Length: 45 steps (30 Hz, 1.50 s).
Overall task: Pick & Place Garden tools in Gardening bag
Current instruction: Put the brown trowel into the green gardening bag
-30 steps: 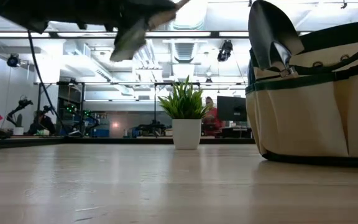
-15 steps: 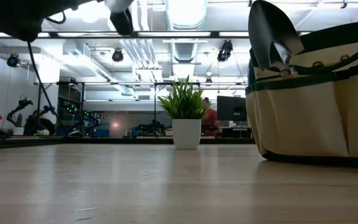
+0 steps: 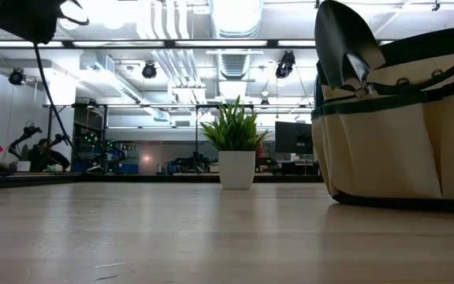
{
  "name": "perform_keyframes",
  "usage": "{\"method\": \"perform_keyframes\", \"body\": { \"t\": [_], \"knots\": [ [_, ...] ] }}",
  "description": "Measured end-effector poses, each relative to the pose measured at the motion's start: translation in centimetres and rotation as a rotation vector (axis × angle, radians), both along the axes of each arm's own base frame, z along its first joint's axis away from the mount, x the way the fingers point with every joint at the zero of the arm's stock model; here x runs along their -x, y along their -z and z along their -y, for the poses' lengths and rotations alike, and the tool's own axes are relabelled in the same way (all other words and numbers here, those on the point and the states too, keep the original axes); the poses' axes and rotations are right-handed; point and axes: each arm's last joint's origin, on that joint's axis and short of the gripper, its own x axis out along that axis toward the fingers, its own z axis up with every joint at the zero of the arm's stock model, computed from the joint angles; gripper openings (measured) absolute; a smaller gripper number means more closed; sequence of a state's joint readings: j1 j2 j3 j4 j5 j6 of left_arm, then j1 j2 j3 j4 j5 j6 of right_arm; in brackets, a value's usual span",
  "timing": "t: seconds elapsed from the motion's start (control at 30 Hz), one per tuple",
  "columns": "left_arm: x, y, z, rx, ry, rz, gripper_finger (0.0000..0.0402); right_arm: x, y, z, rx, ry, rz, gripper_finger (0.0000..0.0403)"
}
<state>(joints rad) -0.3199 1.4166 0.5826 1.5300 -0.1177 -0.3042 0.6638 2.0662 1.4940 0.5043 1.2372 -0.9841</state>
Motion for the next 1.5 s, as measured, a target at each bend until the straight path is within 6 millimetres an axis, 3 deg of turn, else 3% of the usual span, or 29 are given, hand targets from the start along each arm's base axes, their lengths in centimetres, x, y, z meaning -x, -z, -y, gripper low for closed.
{"method": "perform_keyframes", "body": {
  "t": [0.23, 0.67, 1.17, 1.33, 1.5],
  "knots": [
    [-0.1, -1.9, 0.2, -0.024, 0.029, 0.098, 0.0068, -1.5, -0.2, 1.1, 0.154, 0.056, 0.039, 0.0219],
    [0.0, -1.8, 0.4, -0.018, 0.110, 0.088, 0.0070, -2.9, -1.4, 3.7, 0.227, 0.036, 0.062, 0.0219],
    [0.1, -1.4, 1.3, -0.227, 0.343, 0.107, 0.0070, -0.8, -4.5, 3.0, -0.121, -0.020, 0.257, 0.0219],
    [0.0, -1.2, 1.5, -0.277, 0.390, 0.094, 0.0070, -0.3, -4.5, 3.1, -0.341, -0.203, 0.185, 0.0219],
    [-0.2, -0.8, 1.7, -0.339, 0.409, 0.066, 0.0070, -0.2, -5.8, 5.2, -0.684, -0.446, 0.101, 0.0219]
  ]
}}
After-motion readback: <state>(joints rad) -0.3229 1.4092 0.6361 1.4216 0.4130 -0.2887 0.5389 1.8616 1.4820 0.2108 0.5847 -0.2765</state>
